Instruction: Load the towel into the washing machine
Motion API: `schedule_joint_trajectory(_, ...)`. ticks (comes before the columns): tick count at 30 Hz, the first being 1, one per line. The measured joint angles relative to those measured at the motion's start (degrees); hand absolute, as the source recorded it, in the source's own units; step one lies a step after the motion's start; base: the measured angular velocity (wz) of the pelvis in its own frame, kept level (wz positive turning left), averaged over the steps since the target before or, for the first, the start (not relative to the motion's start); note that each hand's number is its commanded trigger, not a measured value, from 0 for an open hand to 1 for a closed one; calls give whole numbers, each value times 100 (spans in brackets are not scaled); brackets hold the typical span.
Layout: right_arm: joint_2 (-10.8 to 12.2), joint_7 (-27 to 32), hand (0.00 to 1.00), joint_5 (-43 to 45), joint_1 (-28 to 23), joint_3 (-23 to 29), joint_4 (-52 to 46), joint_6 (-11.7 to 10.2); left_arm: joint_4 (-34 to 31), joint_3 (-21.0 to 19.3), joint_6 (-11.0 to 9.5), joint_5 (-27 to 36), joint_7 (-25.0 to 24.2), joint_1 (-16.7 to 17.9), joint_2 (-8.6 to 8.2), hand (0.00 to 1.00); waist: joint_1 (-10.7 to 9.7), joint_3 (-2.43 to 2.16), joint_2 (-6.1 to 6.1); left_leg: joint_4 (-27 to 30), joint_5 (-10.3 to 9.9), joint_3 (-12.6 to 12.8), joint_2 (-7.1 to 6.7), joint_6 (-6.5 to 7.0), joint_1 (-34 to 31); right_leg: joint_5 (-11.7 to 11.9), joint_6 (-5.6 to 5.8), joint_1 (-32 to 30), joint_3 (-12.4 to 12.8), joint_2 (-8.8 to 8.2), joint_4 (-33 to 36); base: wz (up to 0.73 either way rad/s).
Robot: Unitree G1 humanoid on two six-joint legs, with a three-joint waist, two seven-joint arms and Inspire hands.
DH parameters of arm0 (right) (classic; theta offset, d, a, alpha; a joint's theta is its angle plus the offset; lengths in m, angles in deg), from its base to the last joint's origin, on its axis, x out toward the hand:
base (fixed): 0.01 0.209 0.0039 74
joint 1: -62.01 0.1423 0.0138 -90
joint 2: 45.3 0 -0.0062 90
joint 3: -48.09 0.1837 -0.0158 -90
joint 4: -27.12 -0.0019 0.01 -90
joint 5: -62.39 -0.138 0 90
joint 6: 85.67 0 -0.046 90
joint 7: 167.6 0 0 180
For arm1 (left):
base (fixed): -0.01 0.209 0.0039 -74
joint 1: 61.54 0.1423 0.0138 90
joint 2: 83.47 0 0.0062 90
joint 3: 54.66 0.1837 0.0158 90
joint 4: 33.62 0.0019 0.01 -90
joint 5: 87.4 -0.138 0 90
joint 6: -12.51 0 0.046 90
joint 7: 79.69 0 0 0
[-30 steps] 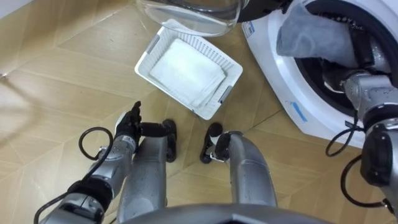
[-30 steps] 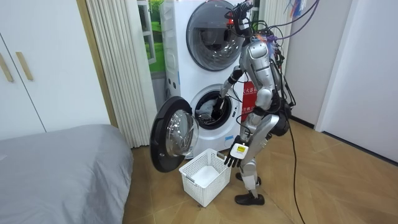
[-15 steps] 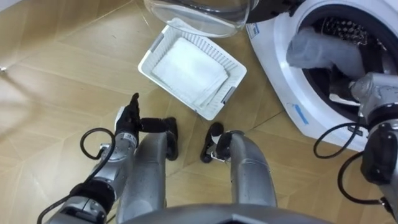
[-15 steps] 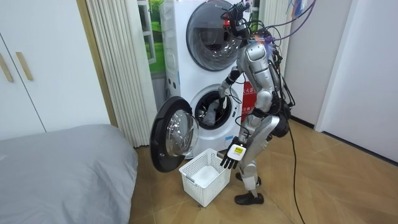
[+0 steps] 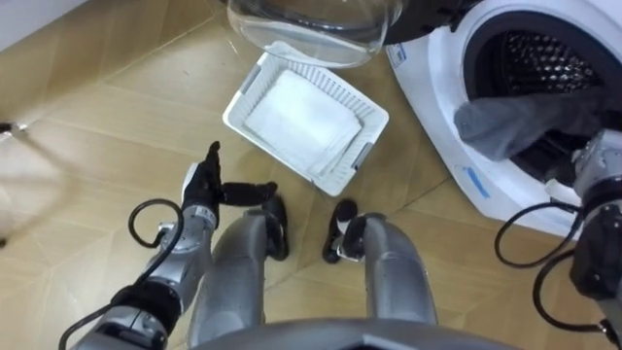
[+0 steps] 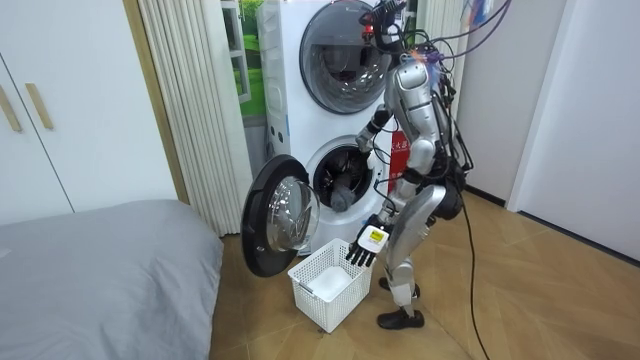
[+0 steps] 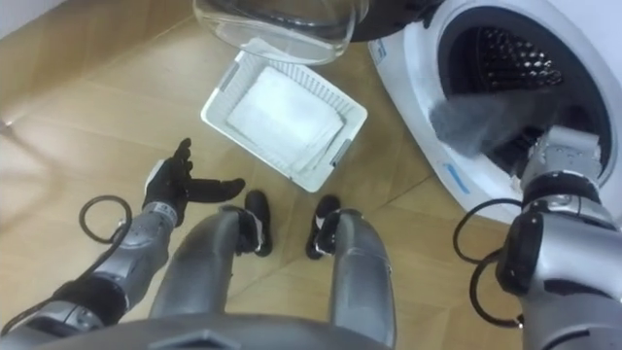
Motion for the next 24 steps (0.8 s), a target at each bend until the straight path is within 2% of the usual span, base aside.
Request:
schedule_joint_trajectory(4,5,-4,0,-2,-151,-4,2,-157,99,-21,-74,-260,-1,-66,-2,0,125,0,47,-135,3,7,-6,-5,182,15,24,175,-15,16,-131,0)
schedule_joint_trajectory(7,140,-161,0,19,-440,-9,64,-288,402,-261,-179,-364,-115,-74,39,0,229,-9,80,-337,20,-1,-10,-32,506,39,55,506,-32,60,-329,1)
schedule_joint_trajectory(9,235,-431,0,27,-748,-13,153,-288,632,-448,-195,-369,-141,-26,109,0,238,-45,155,-513,35,-21,-10,-56,782,69,86,811,-62,120,-546,4)
schedule_joint_trajectory(10,278,-518,0,61,-830,-21,169,-288,713,-509,-202,-370,-140,6,111,0,245,-49,171,-548,35,-20,-5,-57,852,77,91,881,-68,136,-591,0)
schedule_joint_trajectory(13,504,-823,0,169,-1334,-135,404,-306,952,-794,-205,-369,-143,205,124,0,262,-111,271,-855,69,-55,1,-109,1239,164,125,1323,-87,247,-980,0)
schedule_joint_trajectory(14,583,-935,0,346,-1630,-193,503,-326,956,-896,-206,-380,-137,276,126,0,255,-132,297,-987,81,-69,-2,-128,1404,198,137,1504,-113,285,-1146,-4)
schedule_joint_trajectory(16,703,-1093,0,757,-2070,-357,571,-331,1023,-1049,-222,-523,-120,479,138,0,273,-135,295,-1185,110,-12,-8,-150,1695,231,149,1736,-87,294,-1311,-13)
schedule_joint_trajectory(18,809,-1427,0,1609,-2600,-785,733,-323,1132,-1189,-225,-628,-130,668,142,0,263,-158,329,-1399,125,5,-14,-176,2054,247,161,2092,-76,345,-1541,-9)
schedule_joint_trajectory(21,878,-1765,0,2605,-3142,-1207,714,-221,1213,-1296,-224,-664,-163,844,142,0,244,-181,366,-1716,156,24,-12,-231,2471,310,170,2474,-30,426,-1823,-10)
schedule_joint_trajectory(24,943,-2110,0,3739,-3360,-1675,710,-61,1413,-1296,-223,-670,-276,1007,143,0,232,-198,383,-2015,201,28,-16,-299,2976,357,162,2944,3,509,-2106,-12)
